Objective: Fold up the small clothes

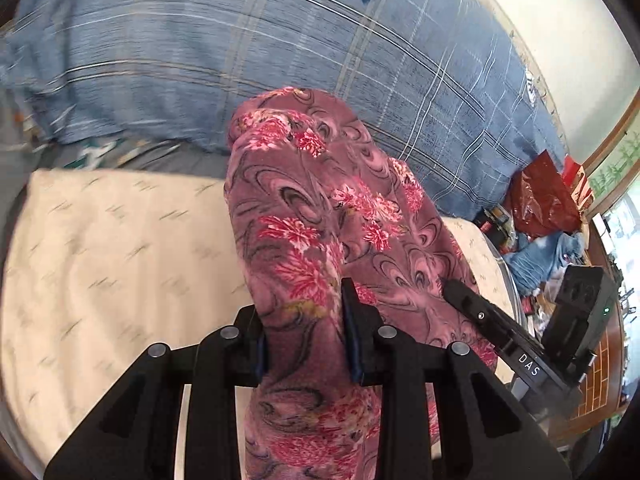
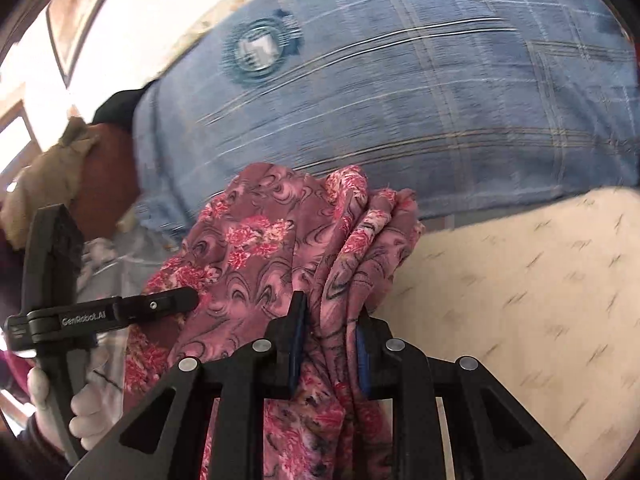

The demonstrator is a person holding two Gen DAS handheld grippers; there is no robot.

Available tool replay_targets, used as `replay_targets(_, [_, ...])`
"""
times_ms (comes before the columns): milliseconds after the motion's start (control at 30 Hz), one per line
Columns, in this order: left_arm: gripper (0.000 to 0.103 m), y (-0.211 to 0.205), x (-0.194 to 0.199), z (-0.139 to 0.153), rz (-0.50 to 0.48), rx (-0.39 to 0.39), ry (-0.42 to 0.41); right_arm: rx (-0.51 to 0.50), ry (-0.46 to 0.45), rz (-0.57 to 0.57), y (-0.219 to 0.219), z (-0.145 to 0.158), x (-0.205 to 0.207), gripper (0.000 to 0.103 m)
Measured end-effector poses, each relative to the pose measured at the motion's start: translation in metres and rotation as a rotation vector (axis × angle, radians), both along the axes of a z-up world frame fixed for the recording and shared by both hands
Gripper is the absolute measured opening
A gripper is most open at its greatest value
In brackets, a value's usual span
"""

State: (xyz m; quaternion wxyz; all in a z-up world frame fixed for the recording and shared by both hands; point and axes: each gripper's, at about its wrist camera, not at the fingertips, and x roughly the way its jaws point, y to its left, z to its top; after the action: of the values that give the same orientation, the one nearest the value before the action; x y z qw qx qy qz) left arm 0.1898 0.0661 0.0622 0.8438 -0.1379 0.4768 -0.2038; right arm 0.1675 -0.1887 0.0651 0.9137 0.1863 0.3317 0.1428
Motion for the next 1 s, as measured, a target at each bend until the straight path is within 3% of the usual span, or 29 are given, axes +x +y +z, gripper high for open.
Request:
replay_targets(133, [0.030,0.048,-0.033,-0.015,0.029,-0.009,0.032,0.109,0.050,0.045,0.030,-0.026,-0.025,0.022])
replay_targets(267, [0.038,0.077,-0.051,-0.075,0.055,0.040,0.176,0.108,0.218,0.032,0.051,-0.089,-0.033,0.022])
replay_targets(300, [0.048,0.082,-0.052,-0.085,0.055,0.029,0.195,0.144,0.226,0.028,0.050,-0.097,-0.036,0.022])
replay_targets(333, [0.052,0.089,-0.054,-0.090,0.053,-0.006,0.201,0.191,0.214,0.013,0.045,-0.099,-0.039,0.021])
replay_targets(400, [0.052,0.103,-0.053,-0.086,0.056,-0.068,0.205,0.210,0.223,-0.032,0.035,-0.090,-0.039,0.024])
replay_targets(467, [0.051,0.113,-0.046,-0.068,0.072,-0.075,0.139,0.201,0.157,-0.094,0.023,-0.071,-0.040,0.029])
replay_targets(567, [0.057,0.109,-0.025,-0.047,0.072,-0.057,0.065,0.237,0.090,-0.082,0.021,-0.054,-0.023,0.029])
replay_targets(633, [0.059,0.101,-0.008,-0.045,0.057,-0.045,0.061,0.259,0.075,-0.039,0.028,-0.052,-0.006,0.029])
replay_targets(800, [0.059,0.079,0.027,-0.059,0.034,0.022,0.099,0.112,0.171,0.022,0.063,-0.071,0.041,0.029])
replay_targets(833, [0.059,0.074,0.033,-0.060,0.033,0.049,0.098,0.085,0.188,0.031,0.067,-0.075,0.046,0.021])
replay_targets(867, [0.059,0.072,0.039,-0.060,0.033,0.061,0.096,0.090,0.172,0.056,0.068,-0.075,0.047,0.005])
replay_targets(1000, [0.061,0.072,0.051,-0.055,0.036,0.026,0.066,0.135,0.043,0.064,0.055,-0.052,0.028,0.004])
